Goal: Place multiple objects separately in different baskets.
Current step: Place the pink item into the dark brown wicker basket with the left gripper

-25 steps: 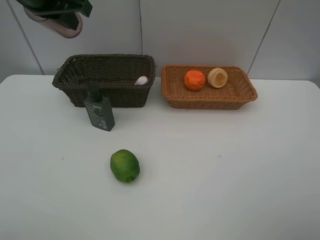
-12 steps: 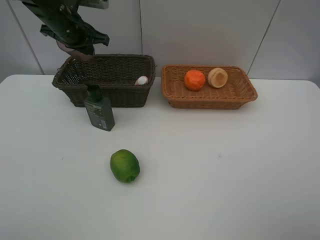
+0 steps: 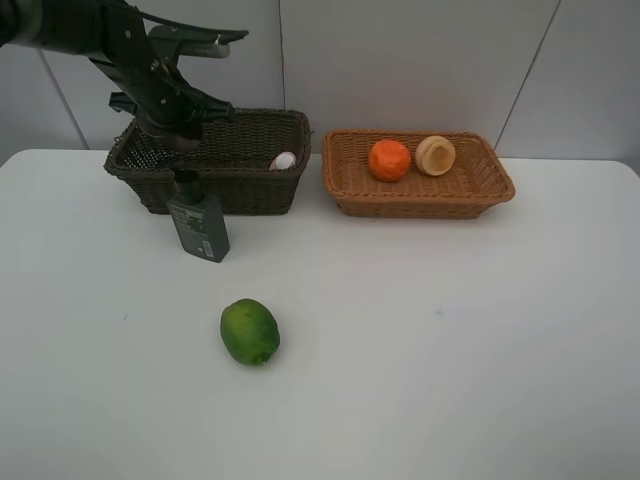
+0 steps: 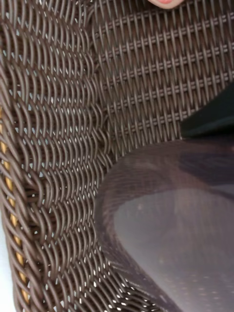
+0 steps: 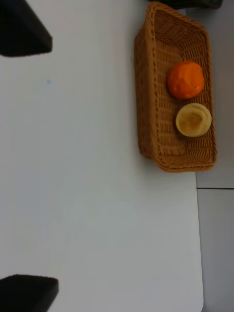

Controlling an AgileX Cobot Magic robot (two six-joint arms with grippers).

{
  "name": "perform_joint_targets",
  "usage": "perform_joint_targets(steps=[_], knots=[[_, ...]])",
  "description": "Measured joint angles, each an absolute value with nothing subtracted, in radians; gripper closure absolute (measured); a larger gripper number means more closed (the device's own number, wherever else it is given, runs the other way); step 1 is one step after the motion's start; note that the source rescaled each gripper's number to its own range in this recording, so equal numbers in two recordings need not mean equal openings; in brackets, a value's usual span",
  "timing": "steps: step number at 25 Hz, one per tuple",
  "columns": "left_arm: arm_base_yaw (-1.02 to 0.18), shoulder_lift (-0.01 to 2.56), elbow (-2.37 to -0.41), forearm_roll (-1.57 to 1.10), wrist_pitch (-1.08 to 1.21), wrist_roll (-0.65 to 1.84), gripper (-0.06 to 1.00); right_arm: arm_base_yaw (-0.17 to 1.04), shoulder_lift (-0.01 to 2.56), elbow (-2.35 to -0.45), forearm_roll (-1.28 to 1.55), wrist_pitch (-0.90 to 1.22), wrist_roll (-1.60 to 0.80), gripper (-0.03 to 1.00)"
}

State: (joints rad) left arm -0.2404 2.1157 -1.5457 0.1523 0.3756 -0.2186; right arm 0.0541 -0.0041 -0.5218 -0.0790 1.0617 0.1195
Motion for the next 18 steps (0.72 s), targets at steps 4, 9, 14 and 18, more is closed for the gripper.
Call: perform_joint_targets(steps=[4,9,14,18], knots=[[-0.24,2.116,-1.546,0.152,0.376,-0.219,0.92,0.054,-0.004,-0.522,-0.079,1.062,0.12,0.0],[-0.24,2.116,-1.547,0.152,0.389,-0.226,0.26,0.054,-0.004,-0.522,-0.079,1.062,0.12,0.0],[-0.24,2.116,-1.547,0.151,0.405,-0.267,-0.04,0.054,-0.004,-0.522,-0.079,1.062,0.12,0.0],[-0.24,2.116,-1.547,0.152,0.405,-0.271,-0.05,0.054,-0.004,-0.522,-0.079,1.062,0.12,0.0]])
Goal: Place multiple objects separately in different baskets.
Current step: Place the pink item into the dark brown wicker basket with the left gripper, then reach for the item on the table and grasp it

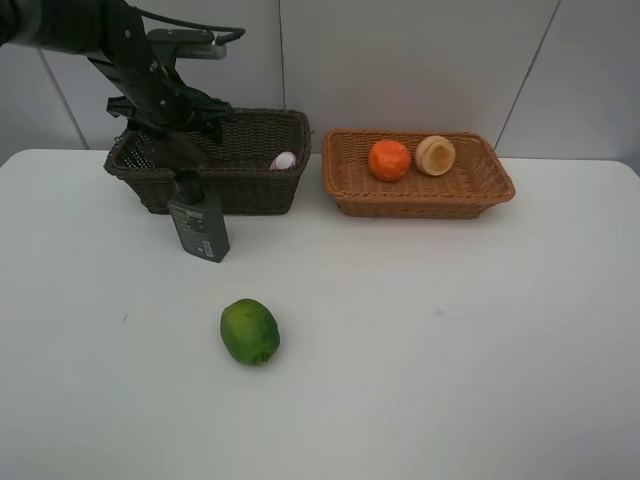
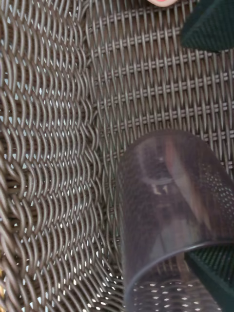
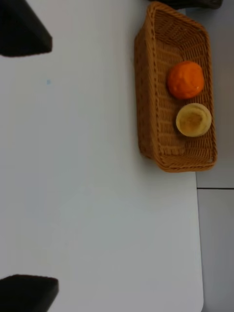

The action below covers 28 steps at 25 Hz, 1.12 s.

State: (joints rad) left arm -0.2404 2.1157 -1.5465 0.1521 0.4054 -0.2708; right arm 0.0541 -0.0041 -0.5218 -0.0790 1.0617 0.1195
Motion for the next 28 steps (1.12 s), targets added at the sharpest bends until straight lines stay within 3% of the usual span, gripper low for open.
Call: perform_joint_targets(steps=[11,28], knots=[[-0.241,2.035,-1.547,0.155,0.459,-0.271,-0.05,0.054,-0.004,-0.522,-0.079,1.062,0.12,0.0],[-0.385,1.783,-1.55,0.118,0.891,-0.238,-0.05,0.054,-0.004,-0.522,-0.079,1.062,0.12,0.0]])
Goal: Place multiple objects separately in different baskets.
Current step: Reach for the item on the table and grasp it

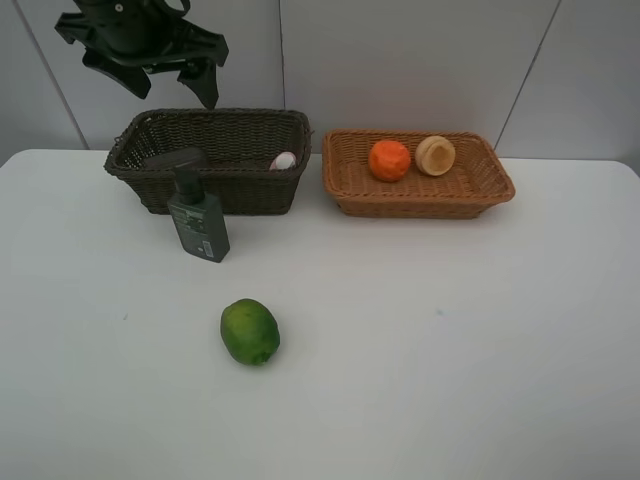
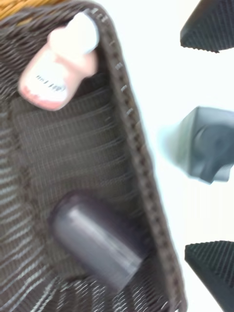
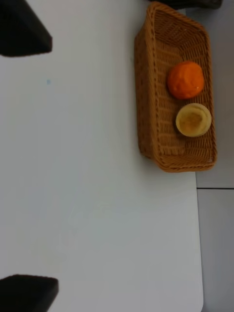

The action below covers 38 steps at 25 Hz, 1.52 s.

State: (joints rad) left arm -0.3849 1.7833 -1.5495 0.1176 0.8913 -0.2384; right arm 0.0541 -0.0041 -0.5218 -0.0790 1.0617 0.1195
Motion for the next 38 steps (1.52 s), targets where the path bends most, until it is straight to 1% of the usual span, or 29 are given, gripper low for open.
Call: perform_joint_targets(steps=[5,9,12,15,21,25,28,31,38], knots=[[-0.389,1.783,-1.55,0.07,1.03,-0.389,-0.05,0.054,-0.004,-0.522,-0.079,1.062,0.12,0.0],[-0.389,1.783,-1.55,0.129,1.123,-0.339,-0.05,0.054,-0.004,-0.522,-0.079,1.062,0.12,0.0],[-0.389,1.783,-1.55,0.148,1.133,-0.214,-0.05,0.054,-0.004,-0.522,-0.079,1.062,0.12,0.0],[-0.389,1.783,-1.55,0.15,1.133,-0.035,-0.05,0.054,-0.004,-0.522,-0.079,1.062,0.12,0.0],[-0.389,1.783,-1.55,0.163,1.132,0.498,-0.05,0.054,-0.004,-0.522,-0.079,1.062,0.12,0.0],[-0.389,1.783,-1.55,0.157,1.13,0.808,-0.05,0.054,-0.004,-0.522,-0.079,1.062,0.12,0.0],[-0.389,1.809,-1.551,0.131,1.125,0.935,-0.05,0.054,-0.004,-0.522,-0.079,1.062,0.12,0.0],[-0.389,1.854,-1.551,0.1,1.115,1.006,-0.05,0.054,-0.004,-0.522,-0.079,1.062,0.12,0.0],[-0.389,1.918,-1.551,0.087,1.055,1.08,-0.05,0.054,-0.004,-0.522,-0.079,1.062,0.12,0.0]])
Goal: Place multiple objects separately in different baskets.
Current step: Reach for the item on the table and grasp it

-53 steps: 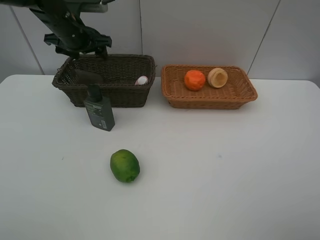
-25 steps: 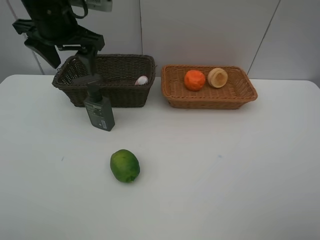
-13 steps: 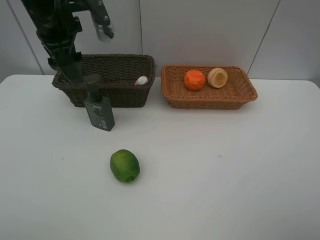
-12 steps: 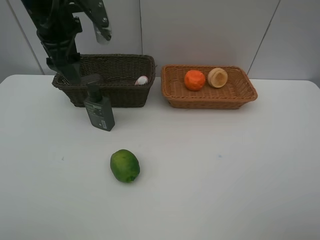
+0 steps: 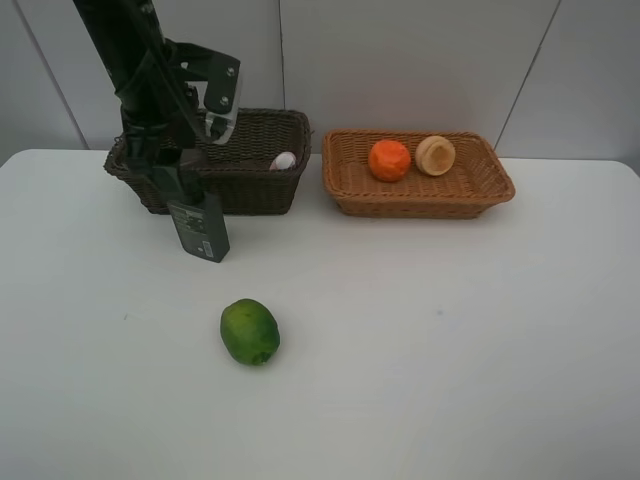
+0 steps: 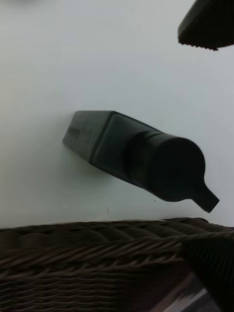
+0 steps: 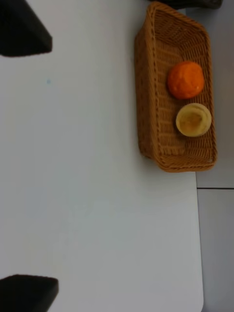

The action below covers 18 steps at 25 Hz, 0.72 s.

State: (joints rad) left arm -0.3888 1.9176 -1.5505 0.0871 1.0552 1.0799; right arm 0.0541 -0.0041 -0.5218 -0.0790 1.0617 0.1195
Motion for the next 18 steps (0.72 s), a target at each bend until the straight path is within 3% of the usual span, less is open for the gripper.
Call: perform_joint_targets(steps=[18], knots=[[-0.431,2.008,-1.551,0.133,1.0,1.088,-0.05,0.054,-0.004,-0.522,-0.079,1.062,0.12,0.0]])
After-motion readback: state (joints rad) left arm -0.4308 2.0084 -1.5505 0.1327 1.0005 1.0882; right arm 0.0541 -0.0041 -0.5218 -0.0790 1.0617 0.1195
